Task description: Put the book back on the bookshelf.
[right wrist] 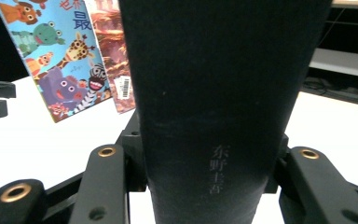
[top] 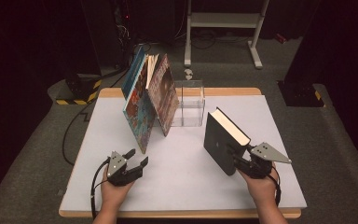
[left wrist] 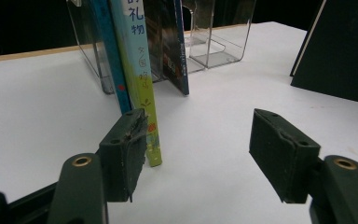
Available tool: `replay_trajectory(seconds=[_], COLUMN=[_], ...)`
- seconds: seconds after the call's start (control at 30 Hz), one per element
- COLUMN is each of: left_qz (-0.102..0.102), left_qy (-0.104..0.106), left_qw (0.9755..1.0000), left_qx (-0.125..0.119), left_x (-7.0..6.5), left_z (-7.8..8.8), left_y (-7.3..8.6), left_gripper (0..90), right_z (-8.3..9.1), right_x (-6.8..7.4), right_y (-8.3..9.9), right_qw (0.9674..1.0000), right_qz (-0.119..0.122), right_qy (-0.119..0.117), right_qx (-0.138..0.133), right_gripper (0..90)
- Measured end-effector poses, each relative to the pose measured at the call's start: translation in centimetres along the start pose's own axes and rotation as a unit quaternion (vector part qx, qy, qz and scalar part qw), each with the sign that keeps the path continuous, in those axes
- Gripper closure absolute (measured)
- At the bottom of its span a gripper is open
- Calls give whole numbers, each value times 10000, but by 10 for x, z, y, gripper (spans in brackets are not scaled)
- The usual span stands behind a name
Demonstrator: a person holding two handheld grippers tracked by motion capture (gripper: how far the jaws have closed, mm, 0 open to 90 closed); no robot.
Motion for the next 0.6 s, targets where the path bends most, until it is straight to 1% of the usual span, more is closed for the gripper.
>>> replay_trajectory(seconds=[0.13,0.17,0.2,0.3,0.37,0.43,0.6], left_qz=[17,14,14,30,33,55,98], left_qy=[3,2,1,-3,-5,-10,-9], left_qw=[10000,10000,10000,10000,10000,10000,9999], left_qx=[-8,-13,-7,-4,-14,-29,-33], left_x=[1,1,1,2,2,3,4], left_z=[0,0,0,1,1,1,1], left_y=[0,0,0,1,1,1,1], left_gripper=[365,365,364,364,364,364,364], right_z=[-1,-2,-4,-8,-10,-12,-13], right_x=[-1,-2,-2,-1,0,0,-3], right_y=[-1,-2,-3,-7,-11,-13,-15], right_qw=[9999,9998,9998,9998,9998,9998,9996], right_qz=[-74,-141,-158,-94,-60,-39,71], right_qy=[-60,-58,-21,64,60,-2,-21], right_qx=[57,84,117,184,173,180,274], right_gripper=[478,460,458,466,454,496,517])
Point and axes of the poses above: each handheld gripper's, and its own axes: z roughly backward along the jaws, y roughly out of its underside, x roughly to its left, the point moved 2 cm from there along -z, roughly forward along the jaws, and after that the axes turned 4 degrees about -x, right-handed, at the moved point
